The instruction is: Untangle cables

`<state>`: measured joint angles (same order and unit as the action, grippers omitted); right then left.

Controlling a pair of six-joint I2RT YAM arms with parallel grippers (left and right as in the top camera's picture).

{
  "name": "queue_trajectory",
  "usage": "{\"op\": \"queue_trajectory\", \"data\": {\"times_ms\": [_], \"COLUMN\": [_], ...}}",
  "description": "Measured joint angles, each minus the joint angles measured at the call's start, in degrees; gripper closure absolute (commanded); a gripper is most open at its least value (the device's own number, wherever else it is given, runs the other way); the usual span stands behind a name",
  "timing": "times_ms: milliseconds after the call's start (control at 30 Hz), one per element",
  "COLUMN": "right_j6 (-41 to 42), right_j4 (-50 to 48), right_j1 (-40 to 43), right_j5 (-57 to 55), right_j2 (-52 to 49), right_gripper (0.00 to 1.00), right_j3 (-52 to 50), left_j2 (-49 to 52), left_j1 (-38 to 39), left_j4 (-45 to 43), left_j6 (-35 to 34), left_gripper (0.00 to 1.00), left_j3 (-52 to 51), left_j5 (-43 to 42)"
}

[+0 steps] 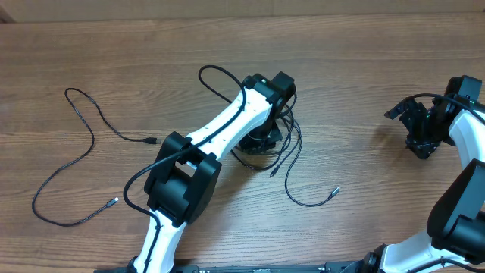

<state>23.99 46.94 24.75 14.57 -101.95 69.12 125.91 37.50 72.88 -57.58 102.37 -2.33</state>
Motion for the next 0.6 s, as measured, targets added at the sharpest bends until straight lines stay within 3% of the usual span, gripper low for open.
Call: {"op": "queue_trajectory", "data": {"times_ms": [600], "right_j6": [-0.02], "right_j4": [-0.02], "right_j1": [0.0], "right_j5": [0.0], "right_j2": [0.0], "right_gripper": [0.0], "right_j3": [0.0], "left_j2": [0.0], "left_j1": [-0.44], "left_j4": [-0.85], "left_j6": [-2.73], "left_gripper": [0.61], "left_j3": [-9.44], "left_j5": [1.77]}}
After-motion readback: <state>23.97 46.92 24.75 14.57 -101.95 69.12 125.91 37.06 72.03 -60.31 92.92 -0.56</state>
